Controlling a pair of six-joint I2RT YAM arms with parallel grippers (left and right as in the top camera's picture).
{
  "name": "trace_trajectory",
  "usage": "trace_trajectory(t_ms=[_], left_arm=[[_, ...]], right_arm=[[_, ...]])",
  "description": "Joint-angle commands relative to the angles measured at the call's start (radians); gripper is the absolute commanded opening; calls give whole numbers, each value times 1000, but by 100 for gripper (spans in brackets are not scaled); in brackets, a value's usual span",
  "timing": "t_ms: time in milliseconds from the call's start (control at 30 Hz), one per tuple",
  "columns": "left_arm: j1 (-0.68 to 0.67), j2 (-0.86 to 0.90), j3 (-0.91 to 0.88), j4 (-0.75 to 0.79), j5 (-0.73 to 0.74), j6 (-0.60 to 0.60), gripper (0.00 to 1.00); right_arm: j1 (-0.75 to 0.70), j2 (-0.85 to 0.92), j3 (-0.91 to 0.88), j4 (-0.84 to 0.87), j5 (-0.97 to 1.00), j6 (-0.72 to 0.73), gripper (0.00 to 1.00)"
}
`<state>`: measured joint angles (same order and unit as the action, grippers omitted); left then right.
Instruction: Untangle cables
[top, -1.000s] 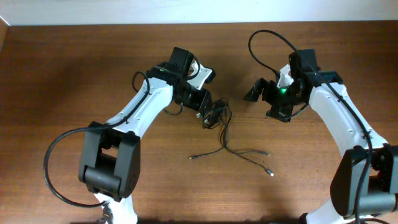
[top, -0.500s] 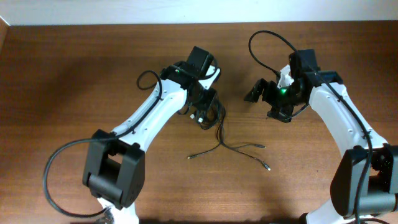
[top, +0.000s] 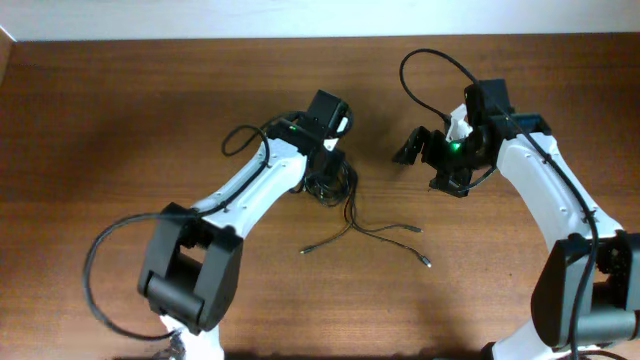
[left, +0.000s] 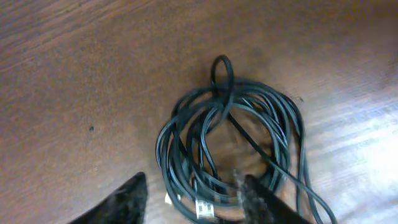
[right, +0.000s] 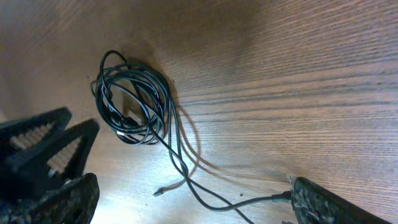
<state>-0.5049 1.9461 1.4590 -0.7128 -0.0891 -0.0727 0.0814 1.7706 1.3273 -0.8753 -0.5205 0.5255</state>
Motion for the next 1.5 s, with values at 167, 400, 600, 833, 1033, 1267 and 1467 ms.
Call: trace_trajectory(t_ms=[167, 400, 600, 833, 1033, 1267, 1467], left_arm=[[5, 113, -15, 33, -72, 5, 25], [81, 113, -14, 36, 245, 273, 20], [201, 113, -14, 13, 799, 595, 22], [216, 113, -18, 21, 553, 224, 50], [154, 117, -18, 44, 375, 222, 42], [136, 161, -18, 85, 320, 223, 24], [137, 172, -17, 87, 477, 275, 18]], right_arm=[[3, 6, -5, 1, 10, 3, 99], [3, 6, -5, 0, 9, 3, 90], [6, 6, -5, -62, 1, 3, 89], [141, 6, -5, -37, -18, 9, 84], [195, 6, -5, 93, -18, 171, 71], [213, 6, -5, 99, -13, 171, 67], [213, 6, -5, 98, -22, 171, 63]])
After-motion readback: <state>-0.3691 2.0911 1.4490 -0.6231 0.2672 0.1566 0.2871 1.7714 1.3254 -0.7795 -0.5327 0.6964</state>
